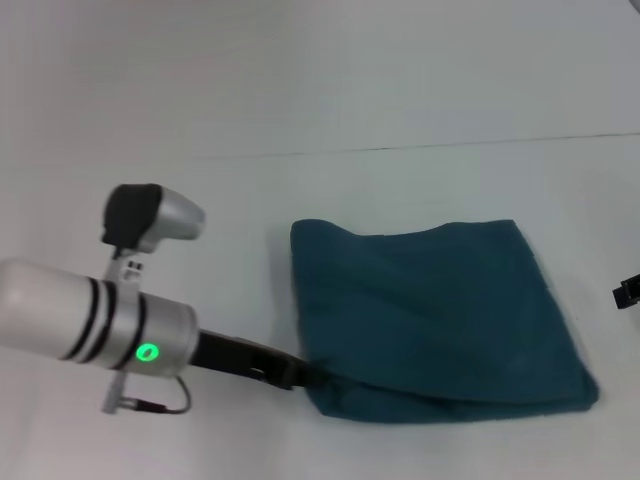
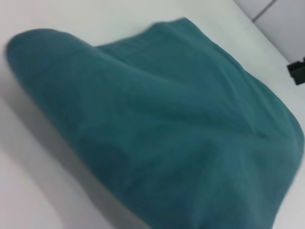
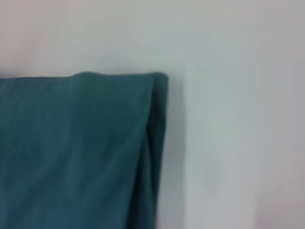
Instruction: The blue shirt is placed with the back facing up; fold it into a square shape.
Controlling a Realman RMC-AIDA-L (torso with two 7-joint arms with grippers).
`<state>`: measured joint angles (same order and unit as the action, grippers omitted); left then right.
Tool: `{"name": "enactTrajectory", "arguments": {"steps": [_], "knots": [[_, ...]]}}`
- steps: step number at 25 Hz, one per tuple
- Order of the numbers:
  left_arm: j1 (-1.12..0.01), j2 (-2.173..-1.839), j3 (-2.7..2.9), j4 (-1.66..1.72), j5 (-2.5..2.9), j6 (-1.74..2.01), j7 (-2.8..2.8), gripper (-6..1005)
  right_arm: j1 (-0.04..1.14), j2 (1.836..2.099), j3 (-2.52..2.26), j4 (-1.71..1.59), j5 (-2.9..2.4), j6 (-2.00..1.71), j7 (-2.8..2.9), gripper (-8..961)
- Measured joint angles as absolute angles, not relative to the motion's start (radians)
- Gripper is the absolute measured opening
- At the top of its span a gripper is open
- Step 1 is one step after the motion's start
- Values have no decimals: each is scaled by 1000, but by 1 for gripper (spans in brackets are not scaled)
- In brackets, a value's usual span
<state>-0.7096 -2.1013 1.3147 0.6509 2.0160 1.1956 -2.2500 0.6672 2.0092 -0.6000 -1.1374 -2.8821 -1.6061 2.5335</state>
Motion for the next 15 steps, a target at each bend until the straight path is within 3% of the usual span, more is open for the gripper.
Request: {"name": "enactTrajectory", "arguments": {"steps": [11, 15], "knots": [[-655, -2080, 1014, 692, 2256, 1271, -2251, 82, 669, 2010, -604, -1143, -2867, -1606, 2518, 934], [-637, -2074, 926, 698, 2305, 1290, -2241, 82, 675, 2012, -605, -1143, -2867, -1608, 2517, 934]]}}
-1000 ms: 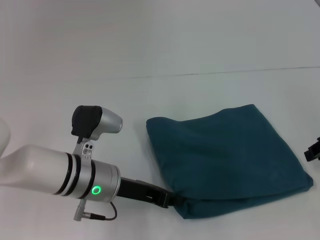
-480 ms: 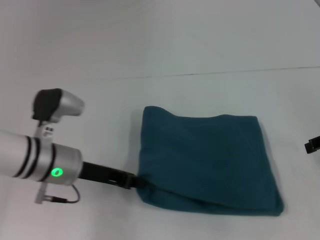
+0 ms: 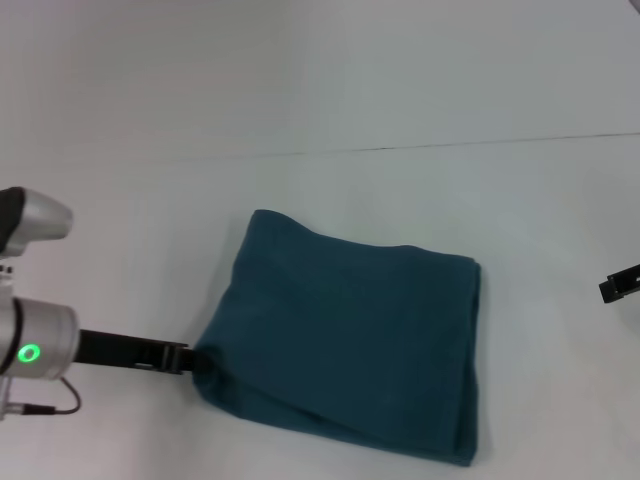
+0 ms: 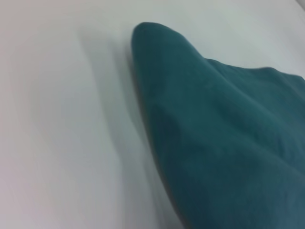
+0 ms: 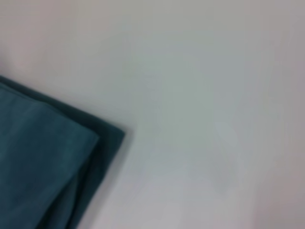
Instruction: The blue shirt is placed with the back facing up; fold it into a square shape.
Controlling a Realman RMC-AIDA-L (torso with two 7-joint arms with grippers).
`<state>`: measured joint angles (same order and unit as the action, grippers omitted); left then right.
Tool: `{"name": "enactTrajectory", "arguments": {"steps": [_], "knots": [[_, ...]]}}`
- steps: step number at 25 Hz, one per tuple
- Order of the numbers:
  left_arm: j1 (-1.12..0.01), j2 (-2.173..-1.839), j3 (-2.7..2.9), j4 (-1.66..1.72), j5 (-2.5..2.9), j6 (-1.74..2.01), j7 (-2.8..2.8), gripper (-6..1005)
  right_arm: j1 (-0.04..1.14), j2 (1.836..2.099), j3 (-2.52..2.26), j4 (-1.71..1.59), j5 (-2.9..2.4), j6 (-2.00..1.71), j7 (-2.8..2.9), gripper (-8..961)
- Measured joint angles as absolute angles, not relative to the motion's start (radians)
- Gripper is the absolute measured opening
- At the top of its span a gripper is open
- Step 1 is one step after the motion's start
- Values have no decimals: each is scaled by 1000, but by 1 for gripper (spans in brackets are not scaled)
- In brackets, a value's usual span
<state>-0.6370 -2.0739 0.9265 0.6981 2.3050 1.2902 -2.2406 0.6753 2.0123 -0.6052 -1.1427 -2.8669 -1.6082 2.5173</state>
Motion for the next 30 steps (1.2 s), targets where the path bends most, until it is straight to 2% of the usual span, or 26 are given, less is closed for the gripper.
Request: {"name": "enactTrajectory", "arguments": {"steps": [8, 16, 30], "knots": [[-581, -2063, 840, 761, 2333, 1349, -2234, 81, 682, 2016, -621, -1140, -2867, -1613, 2517, 933], [-550, -2070, 798, 795, 2335, 1461, -2194, 81, 683, 2017, -625, -1140, -2867, -1615, 2517, 932], [-540, -2087, 726, 821, 2289, 1477, -2092, 166, 682, 2020, -633, -1141, -2867, -1618, 2517, 930]]}}
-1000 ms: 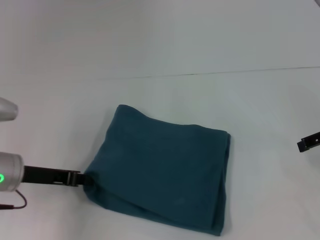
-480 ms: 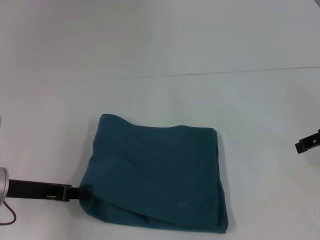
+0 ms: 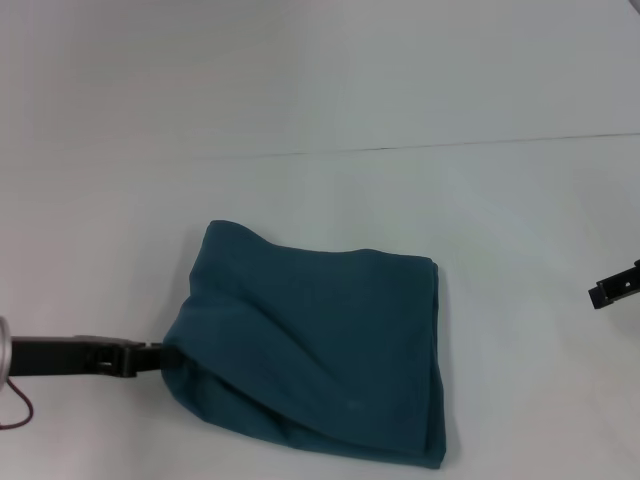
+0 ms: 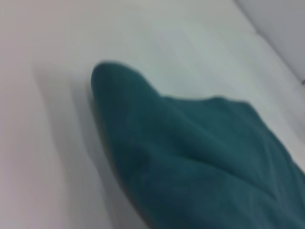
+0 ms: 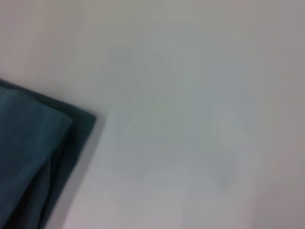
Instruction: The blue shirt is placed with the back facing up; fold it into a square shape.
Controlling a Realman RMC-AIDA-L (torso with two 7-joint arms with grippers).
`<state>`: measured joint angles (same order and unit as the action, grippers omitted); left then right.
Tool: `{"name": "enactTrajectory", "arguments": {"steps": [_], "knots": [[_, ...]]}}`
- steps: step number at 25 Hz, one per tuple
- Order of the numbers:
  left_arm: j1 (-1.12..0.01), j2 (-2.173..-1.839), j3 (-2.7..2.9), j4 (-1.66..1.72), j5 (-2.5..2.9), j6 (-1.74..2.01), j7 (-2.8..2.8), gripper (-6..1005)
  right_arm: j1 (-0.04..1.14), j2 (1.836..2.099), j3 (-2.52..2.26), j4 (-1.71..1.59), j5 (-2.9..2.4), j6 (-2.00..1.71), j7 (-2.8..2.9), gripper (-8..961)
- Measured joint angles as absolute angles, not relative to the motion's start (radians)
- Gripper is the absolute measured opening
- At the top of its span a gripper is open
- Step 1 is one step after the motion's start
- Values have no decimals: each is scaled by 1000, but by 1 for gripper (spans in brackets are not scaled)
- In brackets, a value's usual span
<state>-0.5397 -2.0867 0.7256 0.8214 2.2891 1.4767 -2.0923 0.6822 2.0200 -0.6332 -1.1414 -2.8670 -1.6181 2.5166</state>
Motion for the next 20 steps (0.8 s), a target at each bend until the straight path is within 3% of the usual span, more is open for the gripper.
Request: {"name": "enactTrajectory", "arguments": {"steps": [7, 11, 16, 20], "knots": [[-519, -2068, 603, 848, 2289, 1517, -2038, 209, 672, 2020, -632, -1144, -2830, -1625, 2497, 929], [-516, -2051, 535, 873, 2292, 1584, -2019, 434, 673, 2019, -632, -1151, -2808, -1639, 2485, 929], [-515, -2033, 528, 877, 2294, 1712, -1965, 632, 680, 2020, -632, -1160, -2793, -1654, 2474, 928], [-515, -2028, 523, 879, 2290, 1855, -1879, 736, 681, 2020, -633, -1160, -2729, -1704, 2423, 928]]}}
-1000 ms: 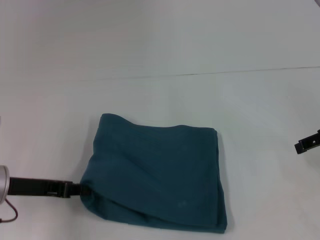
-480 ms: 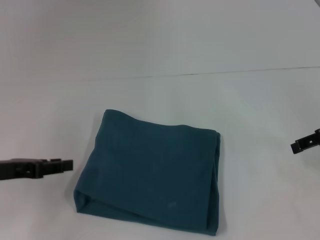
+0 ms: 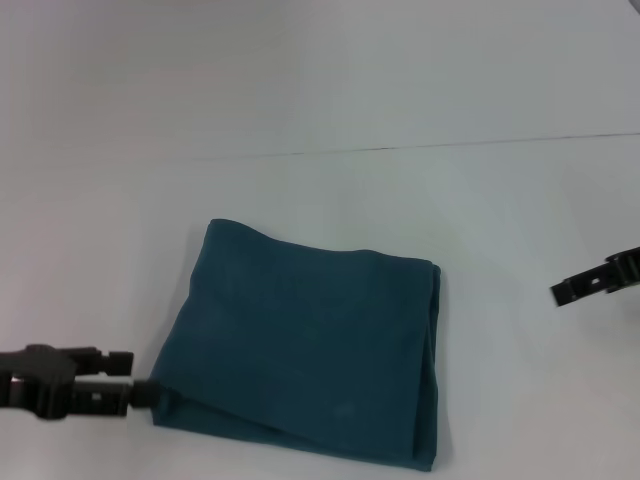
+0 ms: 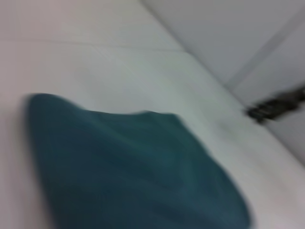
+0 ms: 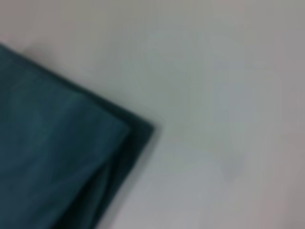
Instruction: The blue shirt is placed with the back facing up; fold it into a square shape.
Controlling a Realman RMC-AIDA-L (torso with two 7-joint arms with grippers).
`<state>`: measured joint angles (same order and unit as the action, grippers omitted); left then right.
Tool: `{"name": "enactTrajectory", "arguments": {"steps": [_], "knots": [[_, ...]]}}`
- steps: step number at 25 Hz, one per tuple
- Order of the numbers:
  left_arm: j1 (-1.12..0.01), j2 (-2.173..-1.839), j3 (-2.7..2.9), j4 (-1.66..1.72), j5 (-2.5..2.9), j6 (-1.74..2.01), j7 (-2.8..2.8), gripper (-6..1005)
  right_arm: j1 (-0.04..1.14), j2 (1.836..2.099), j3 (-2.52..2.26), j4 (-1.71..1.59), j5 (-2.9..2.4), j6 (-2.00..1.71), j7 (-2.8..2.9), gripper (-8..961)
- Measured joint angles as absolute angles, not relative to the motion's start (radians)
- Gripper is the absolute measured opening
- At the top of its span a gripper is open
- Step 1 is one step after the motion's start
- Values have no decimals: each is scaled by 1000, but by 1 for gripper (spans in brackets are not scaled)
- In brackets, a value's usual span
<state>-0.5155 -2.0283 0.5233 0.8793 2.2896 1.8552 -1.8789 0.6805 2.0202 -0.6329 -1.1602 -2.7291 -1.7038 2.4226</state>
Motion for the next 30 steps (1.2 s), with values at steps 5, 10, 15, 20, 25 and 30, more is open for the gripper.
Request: {"name": "enactTrajectory", "arguments": {"steps": [5, 10, 15, 20, 25, 30], "knots": [[-507, -2032, 495, 865, 2219, 2034, -1754, 865, 636, 2023, -630, -1161, -2447, -1853, 2159, 927], [-491, -2037, 491, 834, 2199, 2037, -1701, 925, 588, 2057, -638, -1172, -2391, -1927, 1926, 927], [-475, -2049, 492, 812, 2194, 2036, -1643, 950, 556, 2082, -645, -1161, -2389, -1936, 1789, 927], [-470, -2052, 513, 811, 2202, 2038, -1642, 950, 544, 2087, -647, -1120, -2381, -1955, 1700, 928], [-463, -2055, 523, 808, 2202, 2041, -1639, 949, 537, 2084, -643, -1121, -2378, -1978, 1670, 928], [-460, -2058, 526, 800, 2202, 2039, -1640, 949, 529, 2079, -644, -1118, -2372, -1981, 1665, 928]]}}
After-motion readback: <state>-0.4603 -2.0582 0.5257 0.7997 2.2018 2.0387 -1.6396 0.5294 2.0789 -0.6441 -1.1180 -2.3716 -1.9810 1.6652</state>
